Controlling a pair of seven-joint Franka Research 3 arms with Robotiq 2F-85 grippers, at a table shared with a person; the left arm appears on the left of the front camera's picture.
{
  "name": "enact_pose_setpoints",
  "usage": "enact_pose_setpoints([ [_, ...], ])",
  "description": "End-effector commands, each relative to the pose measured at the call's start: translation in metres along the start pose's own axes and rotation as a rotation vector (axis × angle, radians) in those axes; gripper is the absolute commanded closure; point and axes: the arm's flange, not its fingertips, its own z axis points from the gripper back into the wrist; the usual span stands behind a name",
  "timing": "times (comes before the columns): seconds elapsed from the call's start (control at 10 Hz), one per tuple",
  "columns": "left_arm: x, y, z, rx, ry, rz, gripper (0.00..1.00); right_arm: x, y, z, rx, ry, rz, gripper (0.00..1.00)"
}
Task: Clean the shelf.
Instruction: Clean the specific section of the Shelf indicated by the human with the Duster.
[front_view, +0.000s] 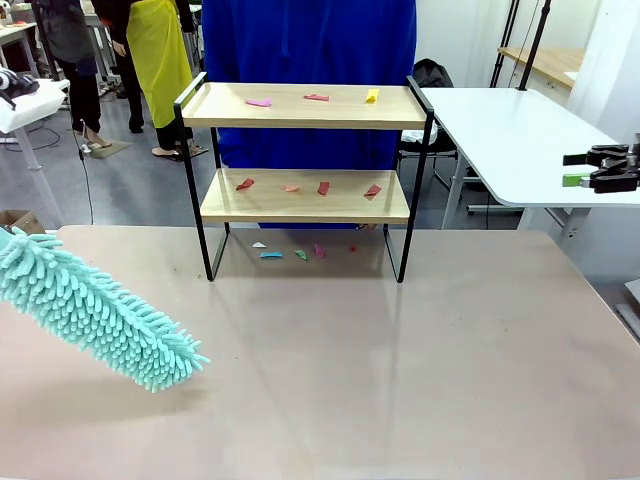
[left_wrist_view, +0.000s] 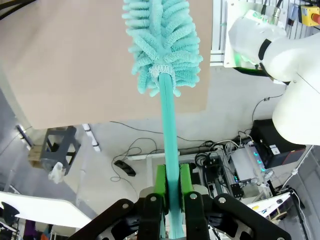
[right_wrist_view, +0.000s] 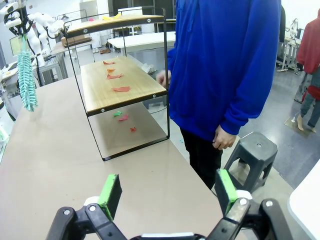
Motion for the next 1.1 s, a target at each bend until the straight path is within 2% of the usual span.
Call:
enact_pose_setpoints([
  [0.0,-0.0022,-0.0033,0.0009,-0.003,-0.003,-0.009,0.87,0.0066,0.0043,-0.0025,-0.013,0.019,-0.012,0.00],
  [1.0,-0.0022,-0.0033,0.0009,-0.003,-0.003,-0.009,0.87,0.0066,0.0043,-0.0025,-0.013,0.019,-0.012,0.00],
])
